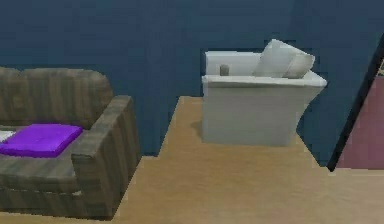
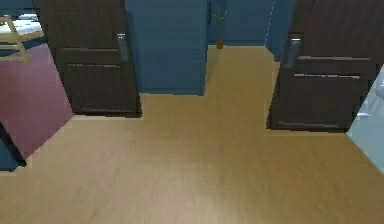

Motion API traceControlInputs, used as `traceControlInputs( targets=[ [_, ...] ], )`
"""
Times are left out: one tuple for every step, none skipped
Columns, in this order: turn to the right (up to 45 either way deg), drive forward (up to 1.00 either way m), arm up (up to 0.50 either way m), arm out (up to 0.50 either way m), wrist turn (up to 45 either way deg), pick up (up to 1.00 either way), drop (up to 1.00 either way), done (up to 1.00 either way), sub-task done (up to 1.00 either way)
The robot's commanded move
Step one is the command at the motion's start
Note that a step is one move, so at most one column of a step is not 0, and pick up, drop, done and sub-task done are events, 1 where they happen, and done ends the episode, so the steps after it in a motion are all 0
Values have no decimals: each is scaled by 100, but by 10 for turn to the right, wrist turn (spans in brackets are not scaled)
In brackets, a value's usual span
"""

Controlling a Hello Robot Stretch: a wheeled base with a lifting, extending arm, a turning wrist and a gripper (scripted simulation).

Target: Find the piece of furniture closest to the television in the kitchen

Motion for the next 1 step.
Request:
traceControlInputs(
  targets=[
    [0, 30, 0, 0, 0, 0, 0, 0, 0]
  ],
)
